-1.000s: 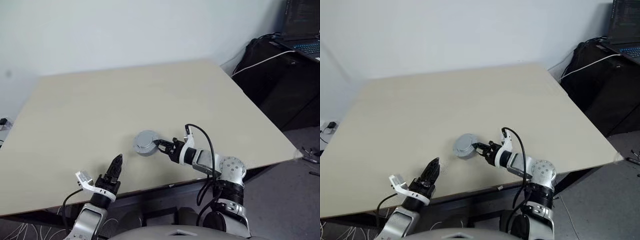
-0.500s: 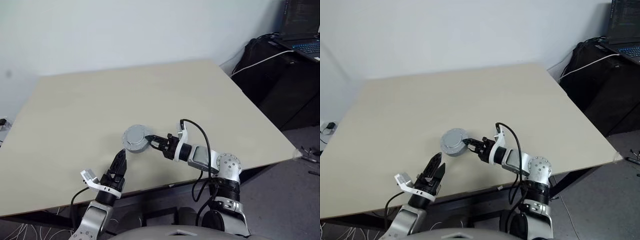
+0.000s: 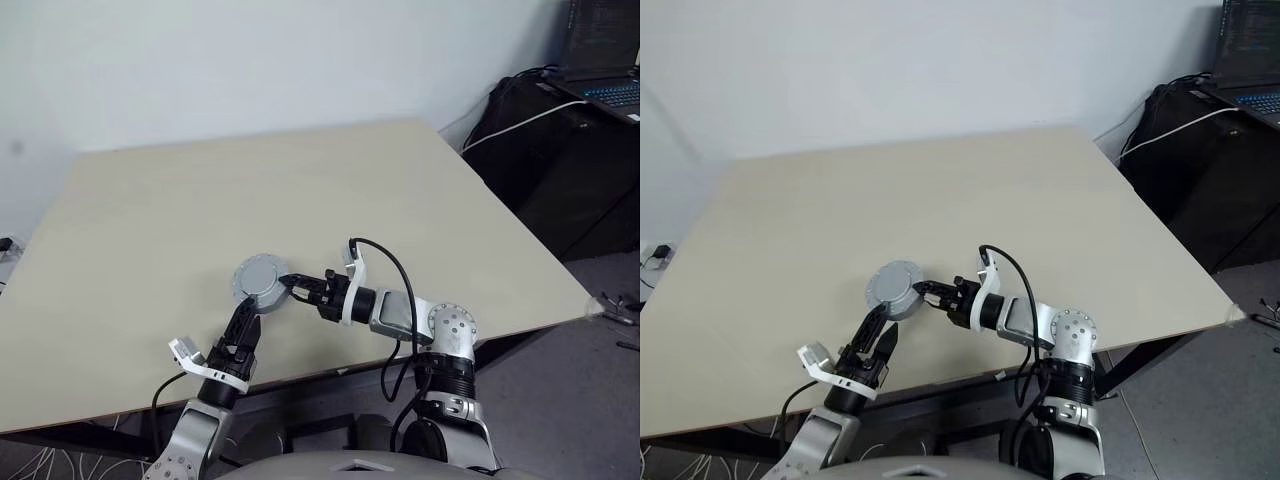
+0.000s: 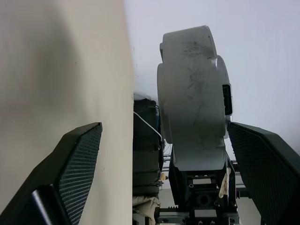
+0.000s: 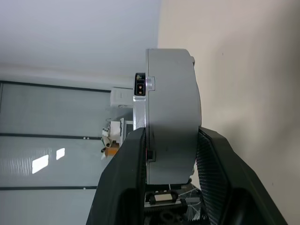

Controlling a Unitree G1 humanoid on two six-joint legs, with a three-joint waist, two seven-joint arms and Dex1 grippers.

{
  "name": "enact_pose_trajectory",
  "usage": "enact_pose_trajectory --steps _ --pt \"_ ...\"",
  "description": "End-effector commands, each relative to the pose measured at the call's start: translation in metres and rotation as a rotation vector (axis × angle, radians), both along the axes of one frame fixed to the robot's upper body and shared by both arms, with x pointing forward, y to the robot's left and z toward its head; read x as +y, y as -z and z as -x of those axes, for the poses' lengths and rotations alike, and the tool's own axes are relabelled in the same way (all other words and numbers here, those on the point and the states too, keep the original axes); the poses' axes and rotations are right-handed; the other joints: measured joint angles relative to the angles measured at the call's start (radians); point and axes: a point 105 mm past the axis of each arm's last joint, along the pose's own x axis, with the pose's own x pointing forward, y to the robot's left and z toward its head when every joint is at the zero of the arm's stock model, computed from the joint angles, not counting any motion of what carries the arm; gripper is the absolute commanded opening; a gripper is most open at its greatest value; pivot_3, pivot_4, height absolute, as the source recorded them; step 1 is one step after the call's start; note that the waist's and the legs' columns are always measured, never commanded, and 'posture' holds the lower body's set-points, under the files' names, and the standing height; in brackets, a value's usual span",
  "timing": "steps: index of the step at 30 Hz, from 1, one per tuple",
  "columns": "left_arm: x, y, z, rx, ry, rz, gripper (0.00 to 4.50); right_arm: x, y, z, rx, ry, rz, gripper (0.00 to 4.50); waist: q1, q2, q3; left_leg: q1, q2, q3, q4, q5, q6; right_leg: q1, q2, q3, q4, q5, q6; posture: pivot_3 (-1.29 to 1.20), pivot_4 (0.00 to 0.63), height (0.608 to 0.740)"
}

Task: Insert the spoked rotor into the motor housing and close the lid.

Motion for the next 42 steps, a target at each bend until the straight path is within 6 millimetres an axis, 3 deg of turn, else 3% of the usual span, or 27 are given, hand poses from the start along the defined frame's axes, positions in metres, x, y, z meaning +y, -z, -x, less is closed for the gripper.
enact_pose_trajectory --steps 1,20,27,28,41,42 --pt "-0.006 -0.022 -0.016 -0.110 -0.016 0.064 4.50 0.029 -0.004 0.026 0.044 -0.103 -0.126 1.22 0.000 0.000 0.000 0.000 0.000 0.000 0.000 0.000 0.000 0.000 0.000 0.000 0.000 0.000 0.000 0.00 0.000 0.740" --pt "-0.006 -0.030 -0.013 -0.152 -0.029 0.074 4.50 0.027 0.004 0.027 0.081 -0.102 -0.102 1.22 -0.001 0.000 0.000 0.000 0.000 0.001 0.001 0.000 0.001 0.001 0.001 0.001 0.000 0.000 0.000 0.00 0.000 0.740" --pt "-0.004 -0.029 -0.013 -0.145 -0.050 0.091 2.28 0.027 0.004 0.028 0.082 -0.110 -0.103 1.22 -0.001 0.000 0.000 0.001 0.000 0.001 0.002 0.000 0.001 0.001 0.001 0.001 0.000 0.000 0.000 0.00 0.000 0.740" --pt "-0.004 -0.029 -0.013 -0.144 -0.050 0.093 2.17 0.027 0.004 0.028 0.081 -0.112 -0.103 1.22 -0.001 0.000 -0.001 0.000 0.000 0.001 0.002 0.000 0.001 0.001 0.001 0.001 0.001 0.000 0.000 0.00 0.000 0.740" --pt "-0.003 -0.028 -0.014 -0.139 -0.059 0.098 2.17 0.020 0.009 0.018 0.042 -0.034 -0.014 1.22 -0.001 0.000 -0.001 0.001 0.000 0.002 0.002 0.001 0.001 0.002 0.001 0.002 0.001 0.001 0.000 0.00 0.000 0.740" --pt "-0.003 -0.028 -0.014 -0.139 -0.060 0.098 2.17 0.019 0.009 0.018 0.036 -0.026 -0.018 1.57 -0.001 0.000 -0.001 0.001 0.000 0.002 0.002 0.001 0.001 0.002 0.001 0.002 0.001 0.001 0.000 0.00 0.000 0.740"
